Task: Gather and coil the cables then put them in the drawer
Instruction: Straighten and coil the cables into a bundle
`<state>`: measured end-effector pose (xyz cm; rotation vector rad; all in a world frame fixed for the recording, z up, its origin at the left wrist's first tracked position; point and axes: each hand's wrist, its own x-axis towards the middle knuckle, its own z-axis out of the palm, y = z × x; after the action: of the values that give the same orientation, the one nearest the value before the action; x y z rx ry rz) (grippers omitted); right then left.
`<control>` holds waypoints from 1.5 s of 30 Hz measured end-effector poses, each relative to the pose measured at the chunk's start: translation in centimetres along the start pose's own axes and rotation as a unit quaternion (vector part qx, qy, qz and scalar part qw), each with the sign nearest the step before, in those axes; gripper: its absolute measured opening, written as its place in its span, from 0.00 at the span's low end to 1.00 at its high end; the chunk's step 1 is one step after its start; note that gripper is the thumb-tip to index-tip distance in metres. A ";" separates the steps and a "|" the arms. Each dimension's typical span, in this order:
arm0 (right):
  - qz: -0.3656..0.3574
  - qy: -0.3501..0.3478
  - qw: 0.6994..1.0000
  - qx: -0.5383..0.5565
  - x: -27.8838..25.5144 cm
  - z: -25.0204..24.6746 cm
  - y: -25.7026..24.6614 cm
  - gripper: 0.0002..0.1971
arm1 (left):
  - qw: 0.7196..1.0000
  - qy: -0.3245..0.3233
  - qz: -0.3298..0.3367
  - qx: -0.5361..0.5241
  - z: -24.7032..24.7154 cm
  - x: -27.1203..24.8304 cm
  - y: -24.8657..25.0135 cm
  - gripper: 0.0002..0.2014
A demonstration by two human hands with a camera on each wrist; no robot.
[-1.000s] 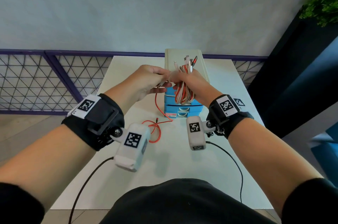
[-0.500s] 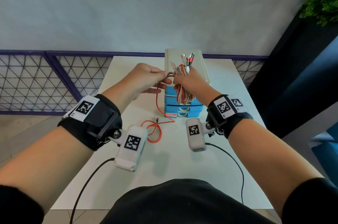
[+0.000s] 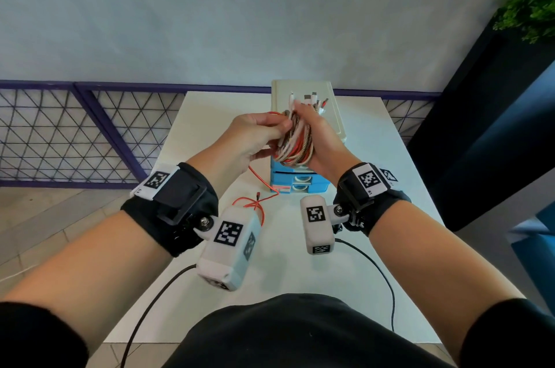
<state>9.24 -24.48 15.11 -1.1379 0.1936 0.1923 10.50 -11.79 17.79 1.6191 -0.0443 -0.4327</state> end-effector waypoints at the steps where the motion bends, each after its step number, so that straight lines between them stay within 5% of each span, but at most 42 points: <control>1: -0.001 -0.013 1.000 0.000 0.1 0.0 0.1 0.35 | 1.000 0.014 0.011 0.009 0.1 0.0 -0.1 0.02; 4: -0.034 0.008 0.998 -0.051 0.3 0.0 0.2 0.26 | 0.997 0.024 0.061 0.045 0.2 0.0 -0.7 0.07; 6: -0.041 0.037 0.995 -0.086 0.4 -0.4 0.2 0.15 | 0.994 -0.024 0.080 0.075 -0.1 -0.1 -0.9 0.10; 9: -0.030 0.068 0.992 -0.101 0.6 -1.7 -0.2 0.12 | 0.987 -0.078 0.087 0.106 -1.3 -0.2 -0.6 0.10; 14: -0.030 0.026 0.997 -0.070 0.4 -3.1 -0.7 0.06 | 0.936 0.075 0.208 0.274 -3.4 0.5 -0.6 0.13; 16: -0.028 0.016 0.997 -0.069 0.2 -2.9 -0.8 0.06 | 0.940 0.006 0.147 0.309 -3.8 1.0 -1.1 0.17; 19: -0.037 0.021 0.997 -0.069 0.0 -2.9 -1.1 0.06 | 0.970 -0.122 0.013 0.209 -4.2 0.9 -2.0 0.16; 22: -0.049 0.036 0.994 -0.096 0.1 -3.0 -1.3 0.05 | 0.987 -0.140 -0.047 0.056 -4.6 0.7 -2.0 0.13; 26: -0.046 0.038 0.990 -0.129 0.4 -2.6 -0.7 0.11 | 0.990 -0.112 -0.056 -0.058 -3.7 0.5 -1.3 0.08; 34: -0.024 0.021 0.990 -0.135 0.3 -0.6 -0.4 0.37 | 0.996 -0.083 -0.017 -0.018 -0.6 0.4 -0.7 0.03; 39: -0.037 0.014 0.985 -0.167 0.1 -0.8 -0.4 0.11 | 0.995 -0.073 0.030 0.061 0.0 0.6 -1.5 0.11; 42: -0.061 0.093 0.971 -0.212 0.4 -0.8 -0.2 0.06 | 0.984 -0.080 0.048 0.154 0.2 0.5 -1.8 0.11; 45: -0.086 0.140 0.964 -0.208 0.9 -1.0 0.1 0.06 | 0.944 -0.080 0.147 0.285 0.1 -0.3 -1.9 0.11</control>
<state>10.08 -25.28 14.40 -1.5932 0.3131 -0.0915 9.75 -11.64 15.97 2.0984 -0.5733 -0.3320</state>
